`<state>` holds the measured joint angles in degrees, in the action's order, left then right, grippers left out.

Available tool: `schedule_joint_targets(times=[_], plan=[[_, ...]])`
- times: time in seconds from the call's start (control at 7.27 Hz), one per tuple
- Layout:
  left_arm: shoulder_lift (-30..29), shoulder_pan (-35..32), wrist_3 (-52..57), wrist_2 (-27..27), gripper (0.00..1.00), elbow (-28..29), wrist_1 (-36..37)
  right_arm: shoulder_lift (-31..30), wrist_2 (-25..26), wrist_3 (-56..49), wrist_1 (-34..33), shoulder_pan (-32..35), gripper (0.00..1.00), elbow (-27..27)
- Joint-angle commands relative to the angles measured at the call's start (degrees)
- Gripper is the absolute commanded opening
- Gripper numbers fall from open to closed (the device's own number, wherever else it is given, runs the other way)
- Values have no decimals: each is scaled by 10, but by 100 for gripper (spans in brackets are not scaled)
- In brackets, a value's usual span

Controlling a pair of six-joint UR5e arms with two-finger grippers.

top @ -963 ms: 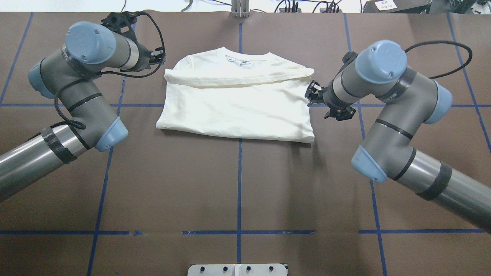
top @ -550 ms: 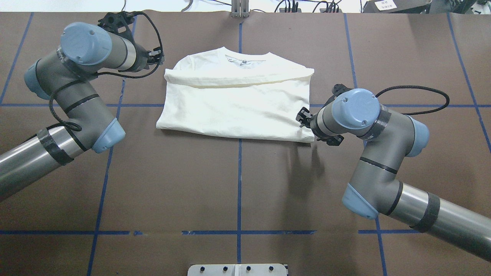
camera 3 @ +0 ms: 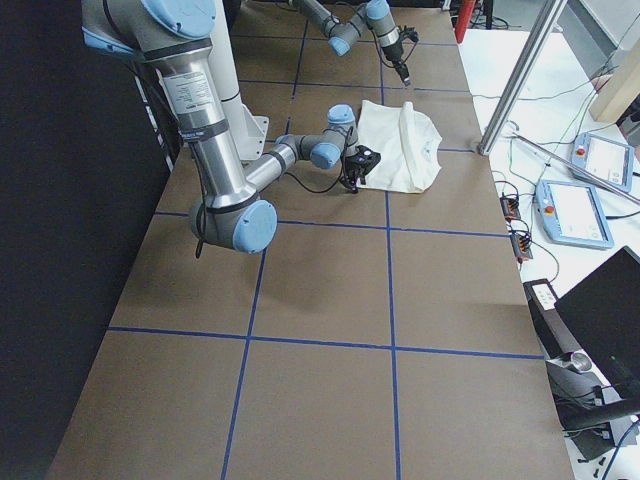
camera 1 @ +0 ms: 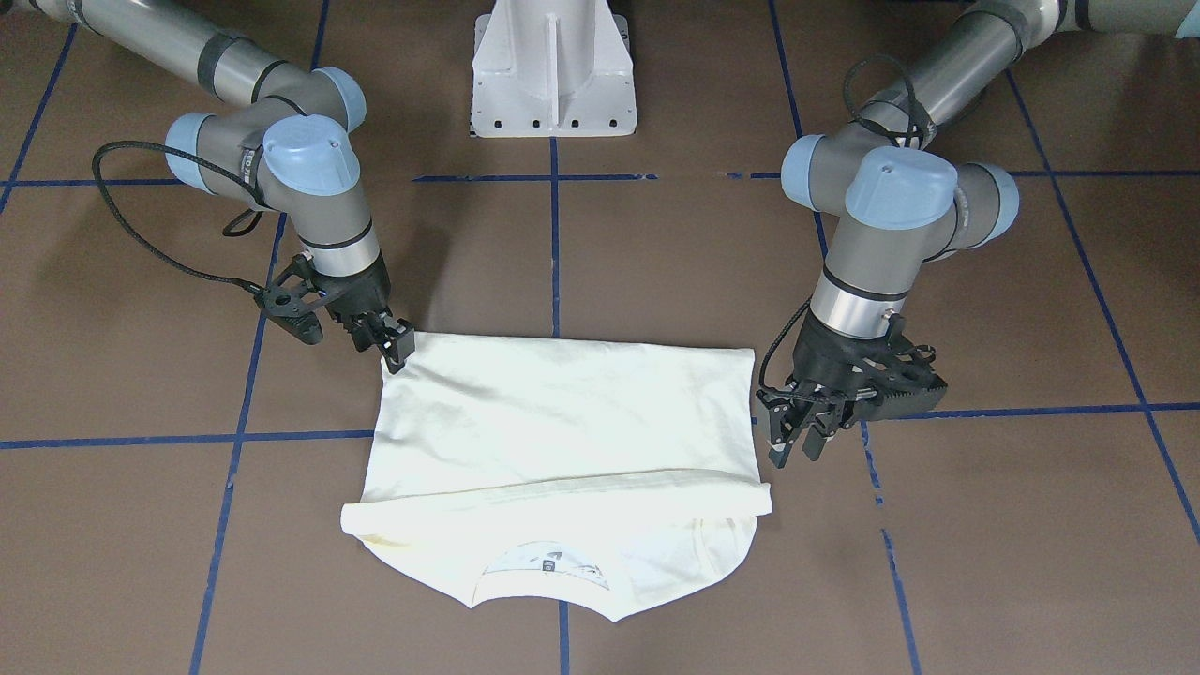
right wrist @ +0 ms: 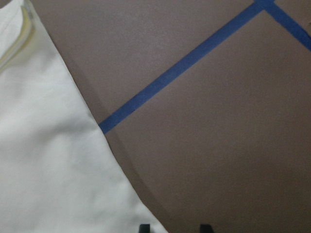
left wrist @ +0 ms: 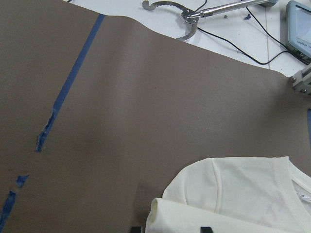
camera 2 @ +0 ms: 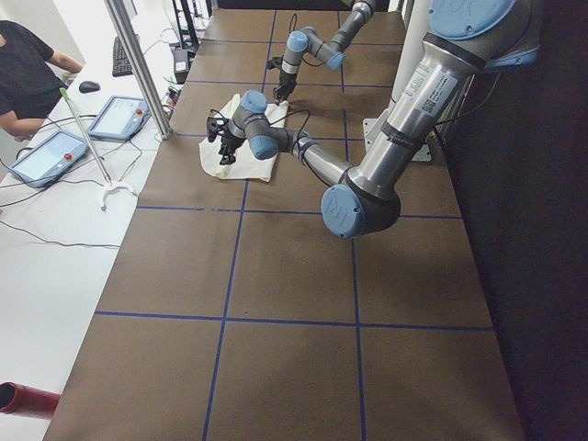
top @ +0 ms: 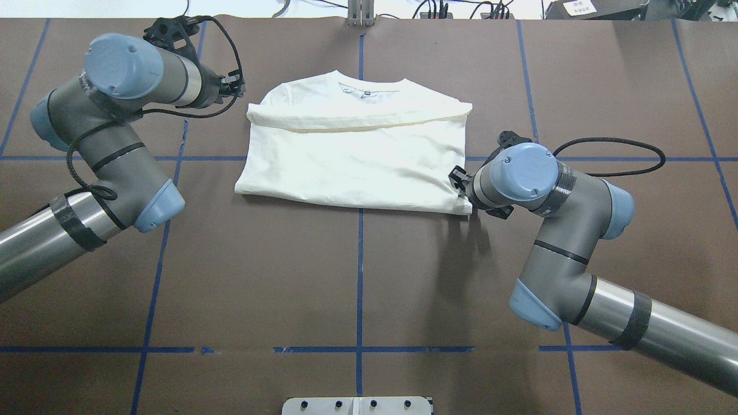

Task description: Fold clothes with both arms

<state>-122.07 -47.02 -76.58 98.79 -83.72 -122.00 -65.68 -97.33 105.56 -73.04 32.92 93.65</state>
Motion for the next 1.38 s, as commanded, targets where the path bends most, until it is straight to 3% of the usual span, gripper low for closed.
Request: schedule_joint_targets(times=[0.0, 0.28, 0.55, 0.83, 1.1, 1.24], plan=[[10, 0, 1, 0, 50, -1, -2, 3, 0, 0, 0, -1, 0, 5], [11, 0, 1, 0, 50, -1, -3, -2, -1, 3, 0, -2, 0, 29], [10, 0, -1, 0, 50, -1, -2, -43, -8, 3, -10, -2, 0, 117], [10, 1, -3, 2, 50, -6, -3, -173, -12, 5, -10, -44, 0, 259], [10, 2, -5, 4, 50, -14, -3, -313, -12, 11, -10, -135, 0, 405], [10, 4, -8, 6, 50, -28, -1, -332, -15, 11, -10, -195, 0, 413]])
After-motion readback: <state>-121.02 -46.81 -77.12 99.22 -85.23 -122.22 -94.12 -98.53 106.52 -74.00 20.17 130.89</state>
